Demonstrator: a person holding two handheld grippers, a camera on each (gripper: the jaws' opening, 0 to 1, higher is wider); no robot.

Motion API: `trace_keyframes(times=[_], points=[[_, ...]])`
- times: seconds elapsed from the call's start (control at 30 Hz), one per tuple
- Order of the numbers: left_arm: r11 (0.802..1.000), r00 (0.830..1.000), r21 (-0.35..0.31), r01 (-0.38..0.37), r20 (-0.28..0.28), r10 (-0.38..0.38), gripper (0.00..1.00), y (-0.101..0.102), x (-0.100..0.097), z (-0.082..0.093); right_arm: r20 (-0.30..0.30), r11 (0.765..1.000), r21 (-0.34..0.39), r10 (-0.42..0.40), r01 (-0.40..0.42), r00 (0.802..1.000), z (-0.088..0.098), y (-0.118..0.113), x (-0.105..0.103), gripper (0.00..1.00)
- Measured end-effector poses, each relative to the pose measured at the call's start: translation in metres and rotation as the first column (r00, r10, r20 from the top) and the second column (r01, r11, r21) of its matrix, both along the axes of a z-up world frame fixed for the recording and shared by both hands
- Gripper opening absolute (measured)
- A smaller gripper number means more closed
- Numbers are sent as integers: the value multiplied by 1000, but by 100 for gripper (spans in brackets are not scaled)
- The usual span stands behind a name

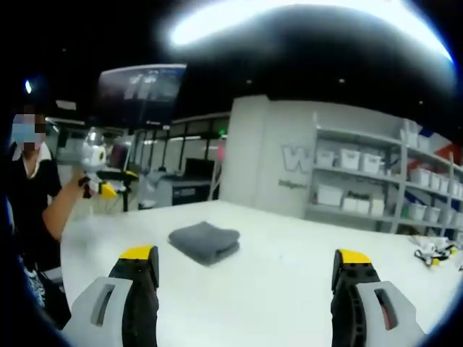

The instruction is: Open the folded towel by lifting each exposed corner and separating the folded layers until the towel lies flat within the target outline without major curled edges

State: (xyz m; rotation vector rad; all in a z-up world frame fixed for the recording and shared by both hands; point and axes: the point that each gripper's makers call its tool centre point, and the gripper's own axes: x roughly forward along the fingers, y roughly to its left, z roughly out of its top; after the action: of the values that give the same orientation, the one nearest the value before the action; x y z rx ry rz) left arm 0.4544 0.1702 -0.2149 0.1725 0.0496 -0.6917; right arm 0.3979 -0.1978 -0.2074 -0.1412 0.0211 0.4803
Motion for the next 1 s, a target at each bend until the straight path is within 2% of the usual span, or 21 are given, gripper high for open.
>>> trace_keyframes(times=[0.23,0.5,0.6,0.83,1.0], points=[[1000,1000,4,-4,-5,5,100,3,11,-2,0,1000,-16,-10,10,1000,2,0,14,100],[1000,1000,7,-4,-7,4,100,4,25,-4,35,1000,5,8,-8,999,8,6,31,100],[1000,1000,14,-6,12,5,100,5,29,-4,40,1000,8,14,-15,999,10,9,36,100],[999,1000,-21,-26,-5,25,100,15,47,-4,44,1000,-10,17,-16,999,14,12,56,100],[999,999,-13,-42,-20,42,100,19,57,-11,44,1000,-14,11,-10,999,13,13,70,100]])
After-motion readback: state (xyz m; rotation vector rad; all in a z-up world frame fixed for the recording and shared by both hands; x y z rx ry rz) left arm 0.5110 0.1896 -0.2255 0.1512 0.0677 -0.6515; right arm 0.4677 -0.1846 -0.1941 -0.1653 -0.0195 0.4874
